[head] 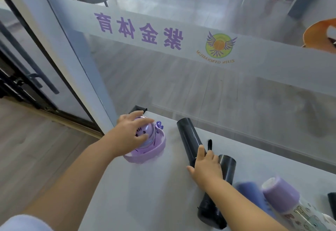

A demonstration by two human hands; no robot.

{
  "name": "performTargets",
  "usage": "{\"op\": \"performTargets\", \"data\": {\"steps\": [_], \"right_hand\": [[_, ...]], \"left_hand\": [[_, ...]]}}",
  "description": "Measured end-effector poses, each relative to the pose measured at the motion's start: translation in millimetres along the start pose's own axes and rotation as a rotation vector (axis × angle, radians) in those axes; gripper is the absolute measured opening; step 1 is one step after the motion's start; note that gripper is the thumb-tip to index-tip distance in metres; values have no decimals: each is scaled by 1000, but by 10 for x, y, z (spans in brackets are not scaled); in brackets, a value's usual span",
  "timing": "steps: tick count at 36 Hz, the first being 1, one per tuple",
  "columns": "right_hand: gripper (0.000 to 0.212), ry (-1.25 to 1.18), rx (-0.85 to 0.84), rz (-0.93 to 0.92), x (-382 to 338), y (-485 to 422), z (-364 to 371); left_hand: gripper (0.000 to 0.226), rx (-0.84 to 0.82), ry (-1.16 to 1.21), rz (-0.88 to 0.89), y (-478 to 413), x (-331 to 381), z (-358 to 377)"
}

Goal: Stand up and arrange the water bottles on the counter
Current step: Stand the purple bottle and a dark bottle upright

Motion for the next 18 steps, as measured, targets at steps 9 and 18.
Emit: {"op": "performTargets", "data": {"steps": [9,18], "right_hand": [[76,-177,129,11,82,49,-373],[70,-524,331,-102,-5,77,-1128]], "left_hand": [[68,198,51,-18,42,-71,-10],[67,307,55,50,74,-90,-50]]}}
Point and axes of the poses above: each hand's wrist, its own y-axis away from the middle knuckle, its own z-axis out of the palm, x = y × z, the point moved 8 cm from there along -y, towards the middle knuckle
